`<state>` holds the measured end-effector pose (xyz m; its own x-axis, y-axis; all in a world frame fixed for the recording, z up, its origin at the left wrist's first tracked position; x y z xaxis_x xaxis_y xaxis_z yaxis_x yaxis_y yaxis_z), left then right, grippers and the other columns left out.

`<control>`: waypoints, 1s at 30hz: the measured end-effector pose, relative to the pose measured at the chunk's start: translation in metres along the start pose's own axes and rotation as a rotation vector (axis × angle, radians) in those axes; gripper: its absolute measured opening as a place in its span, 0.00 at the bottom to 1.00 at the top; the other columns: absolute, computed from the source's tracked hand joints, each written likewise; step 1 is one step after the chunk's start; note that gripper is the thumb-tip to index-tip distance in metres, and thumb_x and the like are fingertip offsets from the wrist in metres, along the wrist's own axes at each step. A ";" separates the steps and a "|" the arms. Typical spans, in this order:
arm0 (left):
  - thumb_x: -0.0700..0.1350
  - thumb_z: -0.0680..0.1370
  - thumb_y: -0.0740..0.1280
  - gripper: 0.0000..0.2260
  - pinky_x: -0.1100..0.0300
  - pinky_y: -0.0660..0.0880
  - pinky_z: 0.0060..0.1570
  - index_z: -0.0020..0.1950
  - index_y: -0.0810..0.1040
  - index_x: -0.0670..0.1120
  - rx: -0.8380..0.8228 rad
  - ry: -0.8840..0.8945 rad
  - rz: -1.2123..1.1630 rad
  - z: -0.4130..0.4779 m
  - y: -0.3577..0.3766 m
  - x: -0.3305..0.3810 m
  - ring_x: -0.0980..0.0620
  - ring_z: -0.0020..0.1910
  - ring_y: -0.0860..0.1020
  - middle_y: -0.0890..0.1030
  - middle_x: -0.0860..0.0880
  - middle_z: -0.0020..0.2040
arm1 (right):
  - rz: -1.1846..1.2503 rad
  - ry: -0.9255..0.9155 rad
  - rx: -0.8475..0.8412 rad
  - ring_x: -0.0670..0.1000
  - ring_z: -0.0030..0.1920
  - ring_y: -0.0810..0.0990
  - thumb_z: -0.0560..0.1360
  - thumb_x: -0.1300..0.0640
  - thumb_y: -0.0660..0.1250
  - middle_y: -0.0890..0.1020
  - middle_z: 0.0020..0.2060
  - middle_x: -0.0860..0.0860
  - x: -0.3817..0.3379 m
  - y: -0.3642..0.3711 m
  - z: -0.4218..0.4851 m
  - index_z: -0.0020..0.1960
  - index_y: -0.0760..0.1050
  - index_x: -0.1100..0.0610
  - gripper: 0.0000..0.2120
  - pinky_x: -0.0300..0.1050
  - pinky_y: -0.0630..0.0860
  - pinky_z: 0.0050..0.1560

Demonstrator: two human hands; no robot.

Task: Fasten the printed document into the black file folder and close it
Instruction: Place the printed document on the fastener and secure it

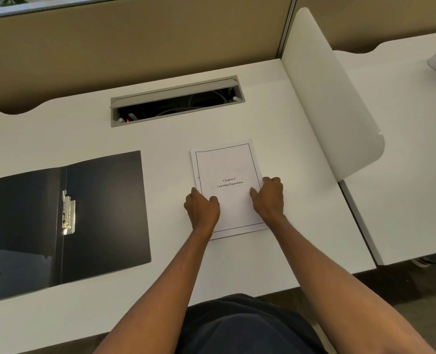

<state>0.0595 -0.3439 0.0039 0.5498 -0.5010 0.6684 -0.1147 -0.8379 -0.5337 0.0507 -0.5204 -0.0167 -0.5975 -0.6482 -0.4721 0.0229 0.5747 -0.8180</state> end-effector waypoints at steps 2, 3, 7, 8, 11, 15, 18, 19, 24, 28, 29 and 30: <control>0.43 0.80 0.64 0.29 0.46 0.69 0.70 0.80 0.62 0.39 0.021 -0.075 -0.070 0.006 0.000 0.003 0.40 0.77 0.64 0.67 0.41 0.77 | -0.028 -0.012 0.002 0.58 0.68 0.70 0.79 0.52 0.71 0.71 0.65 0.58 0.000 0.001 -0.002 0.67 0.72 0.64 0.23 0.51 0.75 0.59; 0.42 0.79 0.65 0.27 0.46 0.71 0.68 0.77 0.65 0.38 0.025 -0.129 -0.117 0.011 0.000 0.004 0.38 0.75 0.68 0.70 0.39 0.74 | -0.054 -0.019 0.011 0.58 0.67 0.70 0.78 0.52 0.72 0.71 0.64 0.58 0.001 0.002 -0.003 0.66 0.72 0.64 0.23 0.50 0.76 0.58; 0.36 0.74 0.64 0.13 0.59 0.58 0.32 0.34 0.62 0.46 0.031 -0.195 -0.306 0.027 -0.001 0.002 0.43 0.36 0.61 0.63 0.47 0.35 | -0.106 -0.034 0.050 0.57 0.65 0.71 0.77 0.54 0.74 0.72 0.62 0.57 0.000 0.007 -0.008 0.62 0.73 0.63 0.20 0.49 0.77 0.56; 0.34 0.73 0.64 0.18 0.59 0.53 0.33 0.34 0.57 0.49 0.010 -0.189 -0.321 0.028 -0.005 0.005 0.47 0.36 0.56 0.58 0.49 0.35 | -0.111 -0.034 0.054 0.57 0.65 0.71 0.77 0.54 0.73 0.72 0.62 0.57 -0.001 0.007 -0.008 0.62 0.73 0.63 0.19 0.48 0.78 0.56; 0.32 0.75 0.65 0.14 0.59 0.54 0.34 0.36 0.65 0.47 -0.035 -0.258 -0.438 0.034 -0.015 0.005 0.48 0.36 0.56 0.60 0.46 0.35 | -0.134 -0.039 0.061 0.57 0.65 0.71 0.77 0.54 0.73 0.72 0.62 0.58 -0.002 0.007 -0.008 0.62 0.73 0.63 0.19 0.48 0.78 0.57; 0.29 0.77 0.64 0.10 0.51 0.74 0.42 0.44 0.80 0.42 -0.084 -0.252 -0.512 0.044 -0.026 -0.004 0.43 0.40 0.75 0.79 0.40 0.44 | -0.142 -0.038 0.054 0.56 0.65 0.71 0.78 0.54 0.73 0.72 0.62 0.57 -0.003 0.006 -0.007 0.63 0.73 0.63 0.19 0.48 0.78 0.57; 0.29 0.79 0.66 0.10 0.53 0.83 0.38 0.50 0.81 0.43 -0.159 -0.252 -0.551 0.045 -0.033 -0.009 0.44 0.37 0.82 0.84 0.41 0.45 | -0.141 -0.040 0.054 0.56 0.65 0.71 0.78 0.54 0.73 0.72 0.62 0.57 -0.002 0.007 -0.007 0.62 0.73 0.63 0.19 0.48 0.78 0.57; 0.29 0.80 0.66 0.10 0.55 0.83 0.35 0.53 0.81 0.42 -0.188 -0.241 -0.569 0.045 -0.035 -0.011 0.45 0.37 0.84 0.85 0.41 0.45 | -0.145 -0.040 0.058 0.56 0.64 0.71 0.78 0.54 0.73 0.72 0.62 0.57 -0.002 0.007 -0.007 0.62 0.73 0.63 0.19 0.48 0.78 0.56; 0.30 0.79 0.69 0.11 0.55 0.84 0.38 0.61 0.81 0.37 -0.265 -0.213 -0.609 0.050 -0.042 -0.026 0.46 0.42 0.86 0.86 0.40 0.51 | -0.160 -0.041 0.064 0.56 0.63 0.72 0.78 0.53 0.73 0.72 0.61 0.57 0.000 0.008 -0.008 0.62 0.73 0.62 0.19 0.47 0.78 0.56; 0.29 0.77 0.70 0.11 0.56 0.85 0.36 0.59 0.81 0.33 -0.275 -0.226 -0.632 0.054 -0.042 -0.034 0.45 0.43 0.86 0.86 0.37 0.52 | -0.140 -0.047 0.069 0.56 0.63 0.72 0.77 0.53 0.73 0.72 0.61 0.57 0.001 0.008 -0.009 0.61 0.73 0.62 0.19 0.48 0.78 0.56; 0.29 0.77 0.71 0.11 0.56 0.85 0.36 0.59 0.81 0.33 -0.275 -0.227 -0.636 0.054 -0.042 -0.036 0.45 0.42 0.87 0.86 0.37 0.51 | -0.136 -0.047 0.069 0.56 0.63 0.72 0.77 0.53 0.73 0.72 0.61 0.57 0.001 0.008 -0.010 0.61 0.73 0.62 0.19 0.48 0.78 0.55; 0.29 0.77 0.71 0.10 0.57 0.84 0.35 0.58 0.82 0.33 -0.273 -0.228 -0.639 0.055 -0.041 -0.037 0.46 0.40 0.87 0.86 0.37 0.51 | -0.133 -0.049 0.068 0.56 0.63 0.72 0.77 0.53 0.73 0.72 0.61 0.57 0.001 0.008 -0.010 0.61 0.73 0.62 0.19 0.48 0.78 0.56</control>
<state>0.0895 -0.2790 -0.0273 0.7332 0.1366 0.6662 0.1006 -0.9906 0.0925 0.0424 -0.5114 -0.0197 -0.5593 -0.7407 -0.3721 0.0010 0.4483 -0.8939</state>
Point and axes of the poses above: each hand's wrist, its own z-axis towards the middle knuckle, its own y-axis out of the palm, x = y × z, the point moved 1 cm from there along z, towards the middle knuckle
